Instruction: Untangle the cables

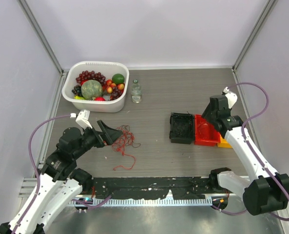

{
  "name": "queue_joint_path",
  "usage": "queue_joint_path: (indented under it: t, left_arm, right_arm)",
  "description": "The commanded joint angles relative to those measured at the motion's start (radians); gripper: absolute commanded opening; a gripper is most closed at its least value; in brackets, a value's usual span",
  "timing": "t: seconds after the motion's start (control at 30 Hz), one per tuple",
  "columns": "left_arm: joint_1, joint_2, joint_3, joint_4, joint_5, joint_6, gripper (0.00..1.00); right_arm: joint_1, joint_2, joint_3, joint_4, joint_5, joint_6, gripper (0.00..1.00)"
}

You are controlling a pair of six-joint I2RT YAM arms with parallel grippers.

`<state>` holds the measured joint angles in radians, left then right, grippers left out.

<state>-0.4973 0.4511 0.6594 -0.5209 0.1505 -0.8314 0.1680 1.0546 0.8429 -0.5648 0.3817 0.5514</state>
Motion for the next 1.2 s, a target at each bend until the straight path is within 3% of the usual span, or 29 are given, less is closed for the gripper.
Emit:
queue_joint_path:
  t: [0.0,0.4,1.03,1.17]
  left_arm:
    - [0.002,-0.002,-0.004,0.048,0.018,-0.003,1.00]
    - [0.002,-0.011,0.009,0.018,0.000,0.006,1.00]
    - [0.002,0.037,-0.004,0.065,0.024,0.009,1.00]
    - [0.002,0.037,-0.006,0.062,0.027,0.009,1.00]
  right_arm:
    - [-0.002,0.030,0.033,0.063,-0.067,-0.063,0.55]
    - [-0.001,0.137,-0.010,0.144,-0.112,-0.051,0.37]
    - [-0.002,0.174,-0.048,0.166,-0.170,-0.065,0.37]
    - [-0.001,0.170,-0.054,0.158,-0.121,-0.068,0.24]
